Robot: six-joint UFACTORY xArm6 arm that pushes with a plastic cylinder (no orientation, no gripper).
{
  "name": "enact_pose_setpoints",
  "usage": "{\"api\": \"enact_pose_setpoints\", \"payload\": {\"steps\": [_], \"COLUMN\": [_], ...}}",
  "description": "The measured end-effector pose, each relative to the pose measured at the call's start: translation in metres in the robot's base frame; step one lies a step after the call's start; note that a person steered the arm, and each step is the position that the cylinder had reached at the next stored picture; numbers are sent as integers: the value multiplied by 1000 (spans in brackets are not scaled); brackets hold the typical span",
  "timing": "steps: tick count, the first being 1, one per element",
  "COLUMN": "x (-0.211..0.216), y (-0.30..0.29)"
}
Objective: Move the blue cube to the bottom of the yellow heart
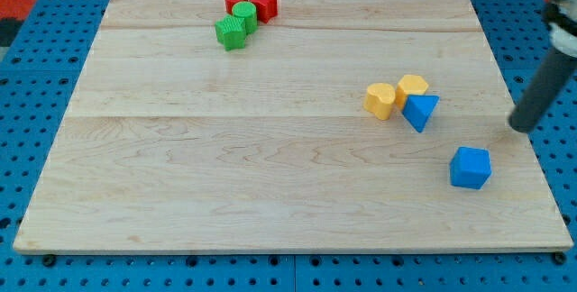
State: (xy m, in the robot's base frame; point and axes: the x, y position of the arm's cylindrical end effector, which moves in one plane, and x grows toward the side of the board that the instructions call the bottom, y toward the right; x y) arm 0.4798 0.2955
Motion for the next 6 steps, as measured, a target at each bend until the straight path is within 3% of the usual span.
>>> {"api": "enact_pose_setpoints", "payload": {"steps": [1, 2, 4, 5, 6], "x": [60, 73, 25, 16, 45], "y": [-5, -50, -132, -138, -139]}}
